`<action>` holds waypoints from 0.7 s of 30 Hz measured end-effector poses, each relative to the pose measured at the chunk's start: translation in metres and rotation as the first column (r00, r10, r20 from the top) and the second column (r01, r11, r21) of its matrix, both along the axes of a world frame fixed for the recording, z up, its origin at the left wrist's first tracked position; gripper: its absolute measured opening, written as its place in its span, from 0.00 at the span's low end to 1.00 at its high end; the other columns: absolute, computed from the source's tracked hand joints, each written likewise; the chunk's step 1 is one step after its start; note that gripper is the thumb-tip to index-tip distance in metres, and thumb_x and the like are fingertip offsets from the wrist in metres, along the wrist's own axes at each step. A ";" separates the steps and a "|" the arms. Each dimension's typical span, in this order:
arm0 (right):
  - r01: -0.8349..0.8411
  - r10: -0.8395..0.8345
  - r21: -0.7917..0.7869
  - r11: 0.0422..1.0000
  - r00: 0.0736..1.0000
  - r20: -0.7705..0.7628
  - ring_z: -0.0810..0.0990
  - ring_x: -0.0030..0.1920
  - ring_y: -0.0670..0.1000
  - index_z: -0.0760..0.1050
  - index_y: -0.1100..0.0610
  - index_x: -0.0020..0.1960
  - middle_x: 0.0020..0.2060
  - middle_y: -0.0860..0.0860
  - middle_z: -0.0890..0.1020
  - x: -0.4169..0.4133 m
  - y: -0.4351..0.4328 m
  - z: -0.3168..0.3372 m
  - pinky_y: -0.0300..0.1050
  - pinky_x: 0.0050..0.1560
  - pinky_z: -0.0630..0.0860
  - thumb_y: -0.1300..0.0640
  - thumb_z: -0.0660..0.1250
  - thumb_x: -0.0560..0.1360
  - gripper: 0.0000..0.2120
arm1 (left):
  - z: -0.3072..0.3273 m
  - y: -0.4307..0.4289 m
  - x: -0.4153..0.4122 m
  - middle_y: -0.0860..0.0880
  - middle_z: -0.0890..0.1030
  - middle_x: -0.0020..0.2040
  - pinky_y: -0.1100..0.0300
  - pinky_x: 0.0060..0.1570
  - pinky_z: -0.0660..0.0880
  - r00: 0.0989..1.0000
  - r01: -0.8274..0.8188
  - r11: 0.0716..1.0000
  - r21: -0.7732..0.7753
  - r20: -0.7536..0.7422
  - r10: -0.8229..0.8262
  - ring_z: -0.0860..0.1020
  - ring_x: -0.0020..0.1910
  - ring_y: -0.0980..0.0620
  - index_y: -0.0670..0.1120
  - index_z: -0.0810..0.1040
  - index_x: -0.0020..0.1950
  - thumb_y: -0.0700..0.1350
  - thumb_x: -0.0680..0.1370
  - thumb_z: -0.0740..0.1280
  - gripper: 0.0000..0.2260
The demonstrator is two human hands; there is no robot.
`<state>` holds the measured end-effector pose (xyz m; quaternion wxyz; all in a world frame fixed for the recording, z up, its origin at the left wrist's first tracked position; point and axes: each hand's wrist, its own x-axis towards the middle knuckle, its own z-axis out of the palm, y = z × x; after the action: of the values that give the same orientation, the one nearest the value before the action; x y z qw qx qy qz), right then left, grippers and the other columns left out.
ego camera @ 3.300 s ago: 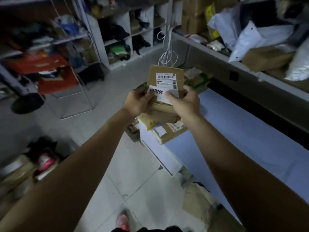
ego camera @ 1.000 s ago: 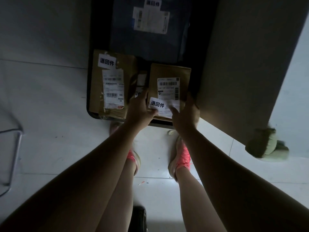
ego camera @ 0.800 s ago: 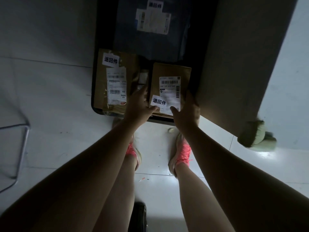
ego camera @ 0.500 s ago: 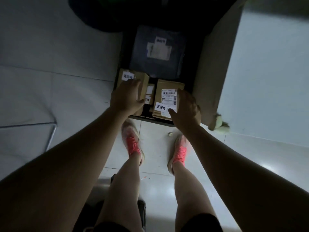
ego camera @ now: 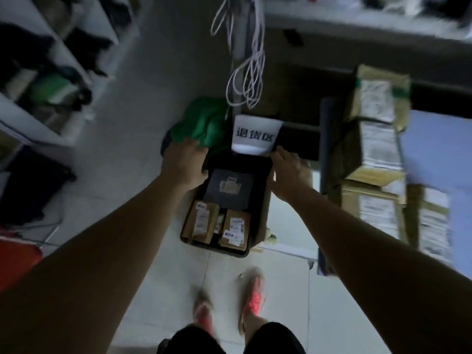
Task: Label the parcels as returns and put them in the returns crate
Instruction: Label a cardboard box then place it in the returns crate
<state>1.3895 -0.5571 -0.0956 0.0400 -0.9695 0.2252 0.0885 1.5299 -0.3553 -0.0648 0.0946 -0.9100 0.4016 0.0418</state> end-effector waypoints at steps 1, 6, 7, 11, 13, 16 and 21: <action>0.004 -0.004 -0.023 1.000 1.000 0.014 0.68 0.71 0.57 0.64 0.52 0.75 0.75 0.51 0.65 -0.007 -0.004 0.025 0.53 0.66 0.67 0.47 0.68 0.75 0.30 | 0.024 -0.007 -0.006 0.43 0.75 0.61 0.51 0.52 0.73 1.000 0.010 1.000 0.006 0.019 -0.010 0.74 0.59 0.42 0.45 0.75 0.62 0.55 0.75 0.69 0.20; 0.129 -0.126 -0.023 0.991 0.988 0.093 0.69 0.70 0.56 0.66 0.50 0.73 0.73 0.50 0.67 -0.058 -0.019 0.127 0.53 0.66 0.68 0.47 0.70 0.74 0.30 | 0.117 -0.047 -0.045 0.43 0.72 0.68 0.49 0.61 0.70 0.985 0.132 0.990 -0.044 0.115 -0.127 0.71 0.66 0.42 0.46 0.71 0.70 0.52 0.78 0.67 0.22; 0.156 -0.152 -0.026 0.987 0.983 0.105 0.69 0.69 0.56 0.65 0.50 0.73 0.72 0.50 0.68 -0.072 -0.021 0.142 0.54 0.66 0.68 0.47 0.70 0.74 0.30 | 0.129 -0.054 -0.055 0.43 0.72 0.68 0.48 0.61 0.70 0.981 0.162 0.985 -0.065 0.116 -0.154 0.70 0.67 0.42 0.47 0.71 0.70 0.52 0.78 0.67 0.22; 0.267 -0.259 -0.034 0.963 0.953 0.158 0.71 0.68 0.58 0.65 0.50 0.72 0.69 0.52 0.72 -0.139 -0.031 0.181 0.55 0.63 0.69 0.45 0.68 0.75 0.28 | 0.160 -0.080 -0.106 0.42 0.73 0.63 0.46 0.59 0.73 0.955 0.285 0.953 -0.101 0.115 -0.273 0.72 0.64 0.41 0.44 0.73 0.65 0.52 0.76 0.69 0.20; 0.309 -0.300 -0.046 0.950 0.942 0.151 0.71 0.68 0.57 0.66 0.49 0.73 0.70 0.51 0.71 -0.172 -0.039 0.192 0.55 0.64 0.69 0.44 0.69 0.75 0.29 | 0.170 -0.092 -0.139 0.43 0.74 0.59 0.48 0.56 0.73 0.941 0.327 0.935 -0.133 0.133 -0.310 0.73 0.61 0.41 0.44 0.74 0.61 0.52 0.75 0.69 0.18; 0.378 -0.372 0.003 0.926 0.910 0.185 0.70 0.69 0.56 0.65 0.49 0.74 0.70 0.51 0.72 -0.216 -0.059 0.199 0.54 0.64 0.70 0.43 0.71 0.74 0.32 | 0.175 -0.112 -0.185 0.43 0.75 0.58 0.50 0.53 0.71 0.920 0.385 0.908 -0.164 0.148 -0.363 0.74 0.59 0.42 0.45 0.74 0.62 0.52 0.76 0.68 0.18; 0.414 -0.416 0.054 0.909 0.886 0.206 0.68 0.72 0.56 0.63 0.50 0.76 0.74 0.51 0.68 -0.282 -0.112 0.194 0.55 0.67 0.69 0.43 0.71 0.74 0.34 | 0.160 -0.168 -0.258 0.44 0.72 0.66 0.48 0.58 0.71 0.909 0.414 0.895 -0.165 0.125 -0.397 0.71 0.66 0.44 0.48 0.70 0.68 0.54 0.77 0.67 0.22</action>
<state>1.1072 -0.6693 0.0989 0.0859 -0.9025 0.4213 -0.0253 1.2718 -0.5238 0.0955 0.0324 -0.8119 0.5801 -0.0573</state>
